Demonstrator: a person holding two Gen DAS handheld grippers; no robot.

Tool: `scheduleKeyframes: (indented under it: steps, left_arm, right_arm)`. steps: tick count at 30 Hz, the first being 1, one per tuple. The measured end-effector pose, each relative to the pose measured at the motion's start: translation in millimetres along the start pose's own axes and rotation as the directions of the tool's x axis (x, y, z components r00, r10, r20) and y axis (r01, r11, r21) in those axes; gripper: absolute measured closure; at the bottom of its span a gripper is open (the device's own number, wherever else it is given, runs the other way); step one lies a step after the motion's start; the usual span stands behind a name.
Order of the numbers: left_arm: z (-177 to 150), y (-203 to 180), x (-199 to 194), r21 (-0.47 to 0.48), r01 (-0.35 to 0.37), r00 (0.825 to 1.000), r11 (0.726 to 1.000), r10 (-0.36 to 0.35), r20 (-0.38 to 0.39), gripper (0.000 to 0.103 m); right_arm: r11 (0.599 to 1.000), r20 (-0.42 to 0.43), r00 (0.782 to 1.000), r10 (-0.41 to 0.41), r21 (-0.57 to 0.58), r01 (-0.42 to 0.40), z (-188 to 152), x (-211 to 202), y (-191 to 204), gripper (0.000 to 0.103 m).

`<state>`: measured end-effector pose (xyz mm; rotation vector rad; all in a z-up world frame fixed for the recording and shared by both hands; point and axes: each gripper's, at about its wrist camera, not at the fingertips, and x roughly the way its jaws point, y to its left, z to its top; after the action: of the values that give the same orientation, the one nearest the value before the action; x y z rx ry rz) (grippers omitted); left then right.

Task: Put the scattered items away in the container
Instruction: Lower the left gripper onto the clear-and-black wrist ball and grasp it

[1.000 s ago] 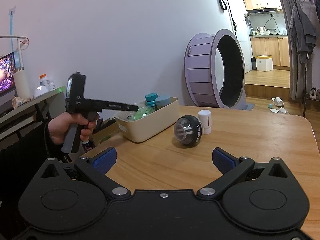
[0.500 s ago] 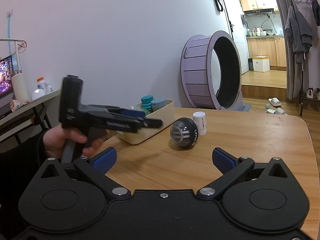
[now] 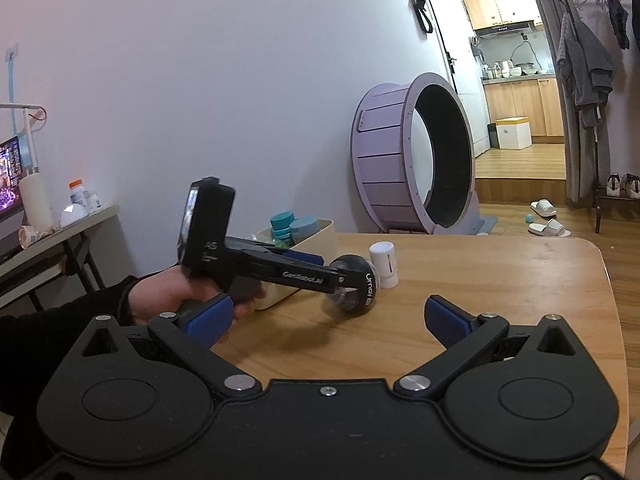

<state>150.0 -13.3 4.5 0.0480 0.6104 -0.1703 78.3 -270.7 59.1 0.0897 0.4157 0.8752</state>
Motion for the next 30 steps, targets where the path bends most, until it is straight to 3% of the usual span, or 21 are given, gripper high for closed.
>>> scheduleKeyframes:
  steps: [5, 9, 30]
  left_arm:
    - [4.0, -5.6, 9.4, 0.044, -0.023, 0.999, 0.999, 0.024, -0.03, 0.027]
    - [1.0, -3.7, 7.8, 0.045, 0.005, 0.999, 0.999, -0.003, -0.037, 0.034]
    - [-55.3, 5.9, -50.9, 0.02, 0.053, 0.998, 0.998, -0.053, 0.019, 0.035]
  right_arm:
    - [1.0, 0.004, 1.0, -0.001, 0.006, 0.001, 0.1, 0.5, -2.1, 0.0]
    - [1.0, -0.004, 1.0, 0.0, -0.004, 0.0, -0.3, 3.8, 0.5, 0.0]
    - [1.0, -0.013, 1.0, 0.013, -0.011, -0.013, 2.8, 8.0, 3.6, 0.0]
